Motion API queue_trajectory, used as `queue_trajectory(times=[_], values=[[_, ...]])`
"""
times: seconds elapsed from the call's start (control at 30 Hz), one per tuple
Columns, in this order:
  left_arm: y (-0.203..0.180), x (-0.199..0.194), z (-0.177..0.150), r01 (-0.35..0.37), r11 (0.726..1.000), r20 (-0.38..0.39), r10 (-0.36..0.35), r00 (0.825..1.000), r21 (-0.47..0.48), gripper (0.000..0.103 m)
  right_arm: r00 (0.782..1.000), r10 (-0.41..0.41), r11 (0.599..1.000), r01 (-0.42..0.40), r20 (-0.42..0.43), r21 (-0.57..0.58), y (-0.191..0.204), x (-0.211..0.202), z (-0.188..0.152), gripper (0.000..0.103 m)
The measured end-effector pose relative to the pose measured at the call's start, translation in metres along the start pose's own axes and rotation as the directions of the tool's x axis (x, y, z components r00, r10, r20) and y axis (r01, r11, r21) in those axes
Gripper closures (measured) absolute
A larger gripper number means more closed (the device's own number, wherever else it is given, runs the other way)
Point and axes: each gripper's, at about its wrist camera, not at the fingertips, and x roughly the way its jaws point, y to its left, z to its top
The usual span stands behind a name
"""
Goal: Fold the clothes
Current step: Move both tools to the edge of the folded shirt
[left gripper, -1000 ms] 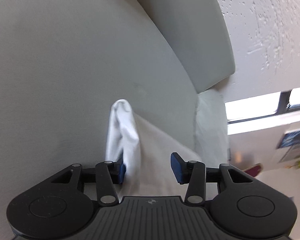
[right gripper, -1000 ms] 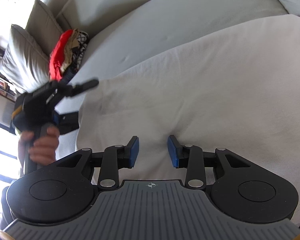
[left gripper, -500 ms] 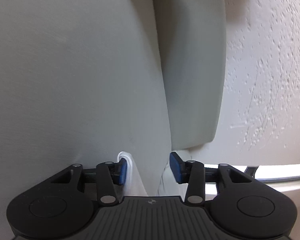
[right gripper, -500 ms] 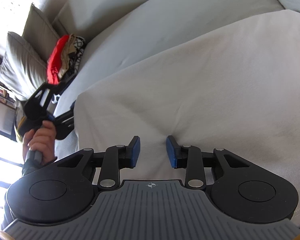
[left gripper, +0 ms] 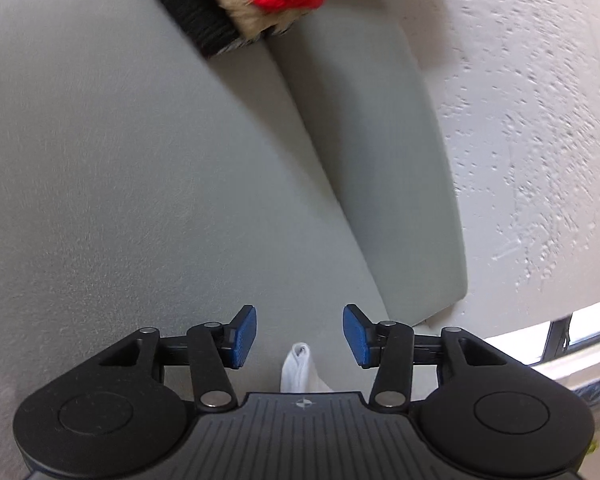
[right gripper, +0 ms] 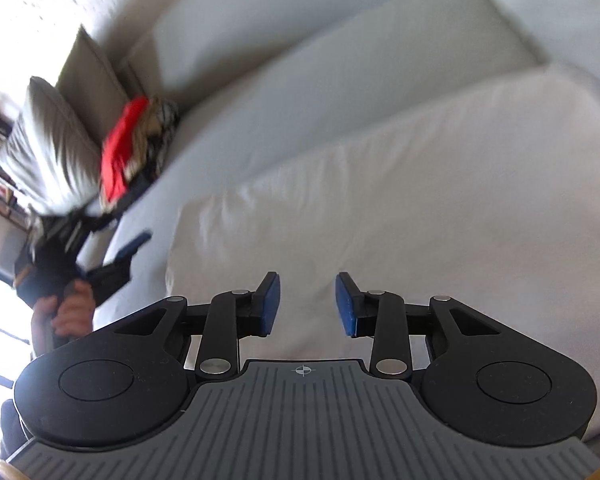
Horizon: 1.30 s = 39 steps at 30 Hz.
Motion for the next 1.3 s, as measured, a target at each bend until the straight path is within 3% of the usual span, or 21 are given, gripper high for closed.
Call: queue_trajectory(times=[0.03, 0.07, 0.13, 0.2, 0.23, 0.33, 0.37, 0.4, 0.47, 0.57, 0.63, 0.7, 0.73, 0.8, 0.93, 1.03, 1.13, 1.3], values=[[-0.002, -0.002, -0.001, -0.002, 1.000, 0.008, 0.002, 1.000, 0.010, 0.058, 0.998, -0.042, 0.999, 0.042, 0.055, 0.000, -0.004, -0.015, 0.003, 0.069], [-0.004, -0.005, -0.002, -0.003, 1.000, 0.015, 0.003, 1.000, 0.020, 0.058, 0.988, -0.100, 0.995, 0.098, 0.117, 0.018, -0.010, -0.029, 0.007, 0.080], [-0.033, -0.003, -0.023, -0.058, 0.993, -0.066, 0.065, 0.996, 0.106, 0.058, 0.942, -0.242, 0.968, 0.219, 0.233, 0.118, -0.032, -0.058, 0.014, 0.083], [-0.063, 0.000, -0.043, -0.105, 0.975, -0.143, 0.135, 0.981, 0.197, 0.057, 0.898, -0.345, 0.928, 0.282, 0.274, 0.243, -0.062, -0.073, 0.026, 0.083], [-0.078, 0.001, -0.054, -0.125, 0.962, -0.178, 0.171, 0.969, 0.243, 0.056, 0.891, -0.371, 0.911, 0.295, 0.261, 0.288, -0.077, -0.075, 0.033, 0.082], [-0.109, 0.013, -0.080, -0.132, 0.935, -0.287, 0.233, 0.929, 0.330, 0.055, 0.911, -0.366, 0.895, 0.289, 0.190, 0.340, -0.120, -0.063, 0.058, 0.082], [-0.115, 0.020, -0.086, -0.132, 0.922, -0.292, 0.248, 0.924, 0.364, 0.055, 0.921, -0.351, 0.896, 0.279, 0.167, 0.346, -0.133, -0.055, 0.066, 0.082], [-0.118, 0.030, -0.089, -0.154, 0.901, -0.271, 0.279, 0.921, 0.406, 0.055, 0.930, -0.338, 0.896, 0.270, 0.146, 0.351, -0.144, -0.047, 0.075, 0.081], [-0.117, 0.049, -0.095, -0.220, 0.852, -0.213, 0.354, 0.911, 0.476, 0.056, 0.941, -0.321, 0.897, 0.264, 0.111, 0.355, -0.160, -0.028, 0.091, 0.062], [-0.105, 0.079, -0.101, -0.334, 0.769, -0.112, 0.461, 0.880, 0.545, 0.065, 0.954, -0.290, 0.887, 0.239, 0.073, 0.396, -0.185, -0.006, 0.107, 0.061], [-0.099, 0.083, -0.107, -0.338, 0.744, -0.068, 0.456, 0.888, 0.576, 0.066, 0.981, -0.187, 0.886, 0.147, 0.048, 0.439, -0.203, 0.006, 0.112, 0.060], [-0.098, 0.085, -0.110, -0.333, 0.716, -0.041, 0.450, 0.892, 0.614, 0.066, 0.992, -0.121, 0.881, 0.097, 0.023, 0.463, -0.214, 0.015, 0.114, 0.060], [-0.098, 0.086, -0.111, -0.329, 0.712, -0.038, 0.446, 0.894, 0.621, 0.066, 0.995, -0.100, 0.883, 0.084, 0.011, 0.462, -0.217, 0.018, 0.115, 0.061], [-0.096, 0.086, -0.108, -0.320, 0.730, -0.044, 0.431, 0.901, 0.605, 0.065, 0.998, -0.056, 0.888, 0.053, -0.007, 0.456, -0.222, 0.020, 0.117, 0.061], [-0.084, 0.077, -0.099, -0.289, 0.807, -0.076, 0.379, 0.922, 0.514, 0.065, 0.998, 0.051, 0.898, -0.032, -0.032, 0.439, -0.230, 0.021, 0.114, 0.069], [-0.083, 0.072, -0.095, -0.274, 0.839, -0.093, 0.356, 0.930, 0.470, 0.065, 0.992, 0.125, 0.885, -0.113, 0.003, 0.453, -0.238, 0.022, 0.109, 0.075], [-0.088, 0.071, -0.097, -0.277, 0.834, -0.091, 0.360, 0.929, 0.477, 0.065, 0.983, 0.174, 0.866, -0.178, 0.051, 0.468, -0.240, 0.025, 0.108, 0.076], [-0.093, 0.072, -0.102, -0.284, 0.812, -0.080, 0.374, 0.924, 0.509, 0.064, 0.980, 0.191, 0.865, -0.192, 0.051, 0.463, -0.233, 0.047, 0.117, 0.075]])
